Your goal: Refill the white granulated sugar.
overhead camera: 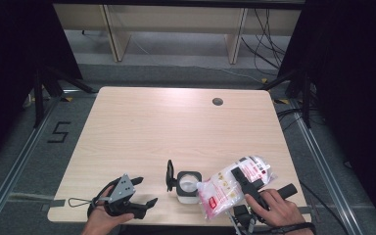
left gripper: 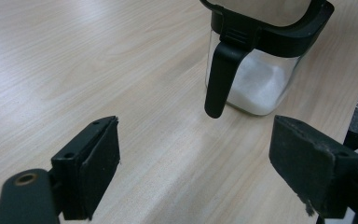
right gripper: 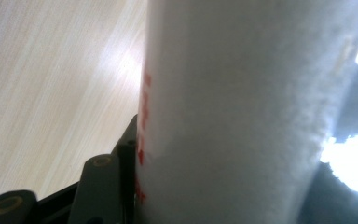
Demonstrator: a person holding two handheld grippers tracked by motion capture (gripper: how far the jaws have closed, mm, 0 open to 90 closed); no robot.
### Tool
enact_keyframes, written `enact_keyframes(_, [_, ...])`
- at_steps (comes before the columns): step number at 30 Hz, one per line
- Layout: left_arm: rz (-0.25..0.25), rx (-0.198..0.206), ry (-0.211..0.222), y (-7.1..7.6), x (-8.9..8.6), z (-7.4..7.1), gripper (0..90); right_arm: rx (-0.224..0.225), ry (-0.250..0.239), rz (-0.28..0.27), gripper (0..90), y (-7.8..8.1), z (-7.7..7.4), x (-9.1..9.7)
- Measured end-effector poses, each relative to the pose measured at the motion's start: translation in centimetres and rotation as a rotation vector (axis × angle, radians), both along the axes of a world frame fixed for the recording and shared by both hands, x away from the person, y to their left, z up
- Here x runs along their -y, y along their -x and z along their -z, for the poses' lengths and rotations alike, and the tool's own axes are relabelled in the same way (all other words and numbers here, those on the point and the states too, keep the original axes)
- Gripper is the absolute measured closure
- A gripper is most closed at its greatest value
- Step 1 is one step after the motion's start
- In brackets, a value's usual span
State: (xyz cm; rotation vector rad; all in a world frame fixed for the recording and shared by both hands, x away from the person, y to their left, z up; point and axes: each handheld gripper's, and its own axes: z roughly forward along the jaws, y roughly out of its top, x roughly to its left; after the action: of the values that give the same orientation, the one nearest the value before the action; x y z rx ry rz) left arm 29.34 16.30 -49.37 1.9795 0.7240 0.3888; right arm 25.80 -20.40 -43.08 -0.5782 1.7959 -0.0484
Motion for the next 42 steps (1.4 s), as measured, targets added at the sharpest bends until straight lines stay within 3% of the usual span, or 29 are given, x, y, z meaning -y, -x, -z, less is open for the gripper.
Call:
enact_keyframes(13, [0.0,-0.011,0.002,0.01,0.01,0.02,15.9,-0.001,0.011,-0.002,48.4,-0.05,-0.12,0.0])
enact_keyframes(17, [0.013,0.008,-0.016,-0.09,-0.06,-0.06,15.9,-0.001,0.012,-0.003,48.5,-0.05,-0.13,0.0])
enact_keyframes(21, [0.013,0.008,-0.016,-0.1,-0.06,-0.04,15.9,-0.001,0.007,-0.003,48.5,-0.05,-0.12,0.0])
enact_keyframes(23, [-0.003,-0.011,0.0,0.04,0.03,0.01,15.9,-0.002,0.006,-0.004,48.6,-0.06,-0.12,0.0])
enact_keyframes(32, [0.0,-0.001,-0.003,0.0,-0.02,-0.01,15.9,-0.002,0.001,-0.008,48.6,-0.08,-0.08,0.09])
enact_keyframes(34, [-0.002,-0.005,0.0,0.01,0.0,0.0,15.9,-0.013,-0.024,0.017,48.7,-0.01,0.11,0.21])
enact_keyframes(35, [-0.002,-0.002,-0.002,0.0,-0.01,-0.01,15.9,0.002,0.001,-0.012,48.7,-0.13,-0.12,0.04])
enact_keyframes(38, [-0.001,-0.001,-0.003,0.0,-0.02,-0.02,15.9,-0.005,-0.003,-0.009,48.7,-0.13,-0.05,0.12])
enact_keyframes(39, [-0.003,-0.008,0.002,0.04,0.02,0.0,15.9,0.011,0.007,-0.017,48.7,-0.12,-0.17,0.04])
enact_keyframes(42, [0.0,-0.011,0.002,0.02,0.01,0.01,15.9,-0.013,-0.015,0.008,48.7,-0.04,0.04,0.18])
